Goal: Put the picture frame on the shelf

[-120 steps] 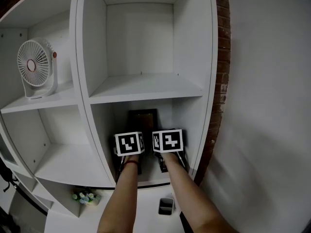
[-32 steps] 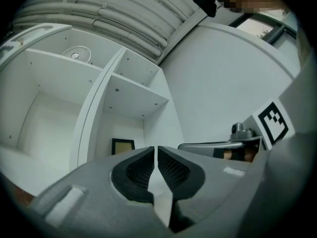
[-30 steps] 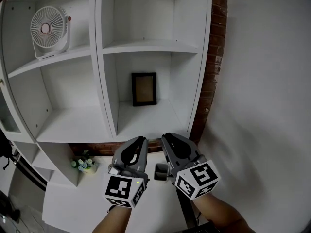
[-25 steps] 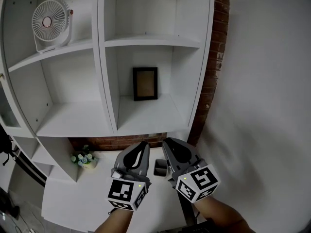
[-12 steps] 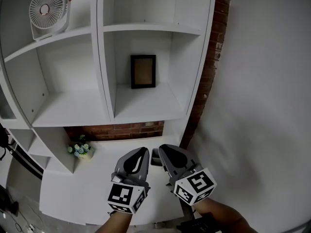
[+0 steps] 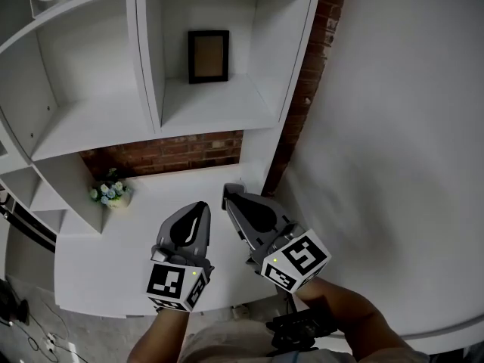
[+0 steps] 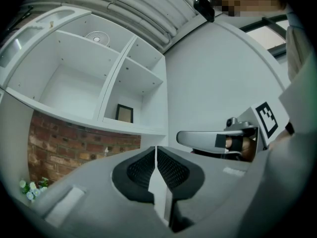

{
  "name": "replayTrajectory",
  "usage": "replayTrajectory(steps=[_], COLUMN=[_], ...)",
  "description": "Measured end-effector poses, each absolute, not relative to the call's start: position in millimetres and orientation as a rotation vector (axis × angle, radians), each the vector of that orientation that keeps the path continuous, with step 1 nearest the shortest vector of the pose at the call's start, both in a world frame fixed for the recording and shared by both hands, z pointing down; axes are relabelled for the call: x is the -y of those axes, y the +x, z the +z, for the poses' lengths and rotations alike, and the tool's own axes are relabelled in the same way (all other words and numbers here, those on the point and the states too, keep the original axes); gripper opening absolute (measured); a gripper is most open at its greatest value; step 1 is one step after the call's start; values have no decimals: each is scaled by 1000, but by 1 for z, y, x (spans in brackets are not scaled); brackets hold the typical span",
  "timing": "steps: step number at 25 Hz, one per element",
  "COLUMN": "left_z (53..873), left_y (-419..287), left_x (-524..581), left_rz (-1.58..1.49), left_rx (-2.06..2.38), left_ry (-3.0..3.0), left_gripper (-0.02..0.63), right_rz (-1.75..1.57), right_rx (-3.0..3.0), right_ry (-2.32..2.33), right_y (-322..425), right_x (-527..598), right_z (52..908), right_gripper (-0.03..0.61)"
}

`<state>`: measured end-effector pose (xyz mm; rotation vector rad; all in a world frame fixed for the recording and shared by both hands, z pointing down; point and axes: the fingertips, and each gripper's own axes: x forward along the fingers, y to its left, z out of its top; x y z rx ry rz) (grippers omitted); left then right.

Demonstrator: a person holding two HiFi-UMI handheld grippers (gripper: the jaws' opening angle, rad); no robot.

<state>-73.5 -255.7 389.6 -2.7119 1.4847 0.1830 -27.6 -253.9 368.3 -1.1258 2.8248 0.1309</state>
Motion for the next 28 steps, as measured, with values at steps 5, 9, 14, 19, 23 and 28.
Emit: replayTrajectory(steps=[5, 9, 14, 19, 23, 28], left_z=[405, 416, 435, 447, 446, 447], left_y=[-82, -88, -94, -102, -107, -110], left_x=[231, 205, 176, 157, 150, 144], left_rz=[168, 157, 148, 163, 181, 205], left_rx=[-1470, -1465, -1438, -1449, -1444, -1439], left_ry=[-2712, -2731, -2760, -2770, -2767, -2772], left_gripper=[21, 21, 21, 21, 21, 21], right_rz=[107, 81, 83, 111, 113, 117], right_rx=[-2877, -2882, -2880, -2916, -2943, -2963], right_ry=[-1089, -1110, -1099, -1056, -1032, -1046], right_y=[-30, -25, -32, -50, -58, -62], right_x=[224, 199, 171, 148, 136, 129], right_z=[396, 414, 424, 432, 436, 440], right_gripper=[29, 29, 26, 18, 15, 14])
